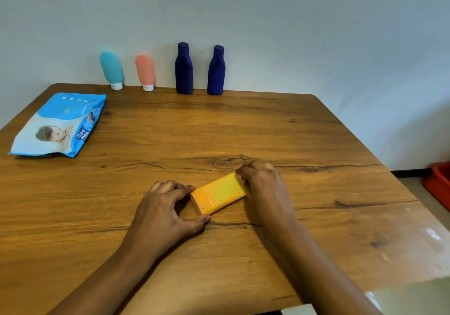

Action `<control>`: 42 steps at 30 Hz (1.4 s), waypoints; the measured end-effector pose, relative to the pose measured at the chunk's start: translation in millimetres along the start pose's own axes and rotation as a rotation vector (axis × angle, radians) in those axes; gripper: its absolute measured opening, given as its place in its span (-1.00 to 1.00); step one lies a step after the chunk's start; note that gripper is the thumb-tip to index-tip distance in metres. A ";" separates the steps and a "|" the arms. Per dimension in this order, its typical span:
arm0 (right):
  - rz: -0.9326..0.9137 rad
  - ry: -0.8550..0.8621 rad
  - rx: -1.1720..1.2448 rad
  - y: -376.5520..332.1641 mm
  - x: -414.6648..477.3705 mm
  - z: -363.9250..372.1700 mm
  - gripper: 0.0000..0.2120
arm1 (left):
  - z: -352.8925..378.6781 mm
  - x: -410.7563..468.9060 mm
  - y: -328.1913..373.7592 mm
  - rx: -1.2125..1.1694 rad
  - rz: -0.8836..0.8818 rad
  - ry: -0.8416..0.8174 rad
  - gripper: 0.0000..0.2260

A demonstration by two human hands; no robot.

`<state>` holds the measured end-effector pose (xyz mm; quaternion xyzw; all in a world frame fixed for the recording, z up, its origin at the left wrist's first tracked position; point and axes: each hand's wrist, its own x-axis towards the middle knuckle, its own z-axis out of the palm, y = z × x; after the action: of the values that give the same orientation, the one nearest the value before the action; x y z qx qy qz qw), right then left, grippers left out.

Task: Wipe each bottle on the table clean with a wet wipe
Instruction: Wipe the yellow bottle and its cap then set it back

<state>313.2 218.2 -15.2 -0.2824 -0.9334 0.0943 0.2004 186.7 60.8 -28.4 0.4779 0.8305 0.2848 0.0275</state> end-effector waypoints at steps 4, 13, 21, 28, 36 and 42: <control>-0.139 0.011 0.129 -30.2 -37.4 7.3 -0.73 | -0.2 0.5 -0.2 -0.015 0.012 0.004 -0.29; 0.087 0.091 0.047 46.7 -9.8 -2.1 -0.85 | 0.3 1.4 -2.8 -0.007 0.013 0.000 -0.23; 0.089 0.253 0.340 35.5 -27.0 -4.4 -0.81 | -2.3 6.2 -0.1 0.068 0.038 -0.049 -0.04; -0.121 0.145 0.225 16.1 -9.0 0.3 -0.77 | -4.2 8.0 -6.1 0.050 0.159 -0.045 -0.28; -0.331 -0.021 0.092 1.6 41.2 -17.6 -0.75 | -6.6 21.9 -4.3 -0.260 -0.005 0.156 -0.63; -0.320 -0.045 0.083 -1.2 53.5 -13.0 -0.72 | -6.4 24.3 -5.8 -0.221 0.015 0.197 -0.61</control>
<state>277.5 248.2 14.0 -0.1192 -0.9660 0.1060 0.2034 167.0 75.4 -20.5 0.4481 0.7890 0.4203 -0.0037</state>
